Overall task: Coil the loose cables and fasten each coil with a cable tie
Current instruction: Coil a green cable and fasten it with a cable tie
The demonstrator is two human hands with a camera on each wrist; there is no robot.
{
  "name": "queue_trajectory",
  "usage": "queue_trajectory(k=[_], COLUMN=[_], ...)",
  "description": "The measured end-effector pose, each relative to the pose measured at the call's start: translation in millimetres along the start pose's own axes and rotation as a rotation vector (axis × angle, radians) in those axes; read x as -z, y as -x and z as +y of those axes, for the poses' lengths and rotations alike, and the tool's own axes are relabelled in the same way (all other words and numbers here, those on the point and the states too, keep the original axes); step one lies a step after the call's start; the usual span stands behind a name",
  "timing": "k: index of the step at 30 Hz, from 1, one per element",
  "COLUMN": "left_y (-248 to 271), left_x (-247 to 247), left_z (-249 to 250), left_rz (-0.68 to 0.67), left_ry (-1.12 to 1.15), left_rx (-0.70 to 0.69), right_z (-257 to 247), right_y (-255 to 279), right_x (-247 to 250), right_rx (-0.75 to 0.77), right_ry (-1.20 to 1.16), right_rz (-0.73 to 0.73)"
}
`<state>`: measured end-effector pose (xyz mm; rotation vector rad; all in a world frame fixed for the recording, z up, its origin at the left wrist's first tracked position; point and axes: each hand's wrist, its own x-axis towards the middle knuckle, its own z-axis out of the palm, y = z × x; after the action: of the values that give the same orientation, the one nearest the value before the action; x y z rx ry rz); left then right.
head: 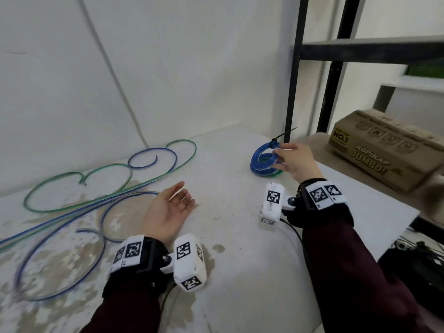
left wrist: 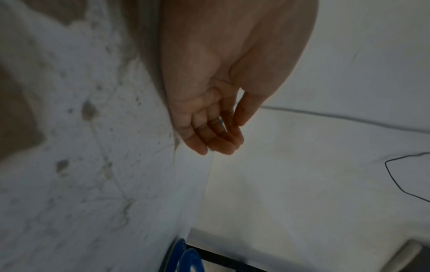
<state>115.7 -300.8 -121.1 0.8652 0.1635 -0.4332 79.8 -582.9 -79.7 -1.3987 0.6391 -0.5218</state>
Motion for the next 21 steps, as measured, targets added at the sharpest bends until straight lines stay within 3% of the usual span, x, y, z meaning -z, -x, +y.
queue_trajectory(k=[6,12,16,18,21], left_y=[-2,0,2,3,4], left_x=[1,1,-1,-1,0], left_z=[-2,-4,-4,-5,-5], left_rz=[0.015,0.02,0.017,0.012,0.011], left_ry=[-0.01,-0.031,-0.076,-0.093,-0.105], left_rx=[-0.008,-0.015,-0.03,-0.038,-0.036], right_z=[18,29,9,-3,-15], right_y=[-16,-24,-4,14,41], right_x=[-2,4,-3,-21,-66], right_rx=[0.103,0.123,0.281,0.267,0.125], right_ry=[0.169,0.39,0.345,0.144,-0.012], right_rz=[0.203,0.225,0.265,0.146,-0.241])
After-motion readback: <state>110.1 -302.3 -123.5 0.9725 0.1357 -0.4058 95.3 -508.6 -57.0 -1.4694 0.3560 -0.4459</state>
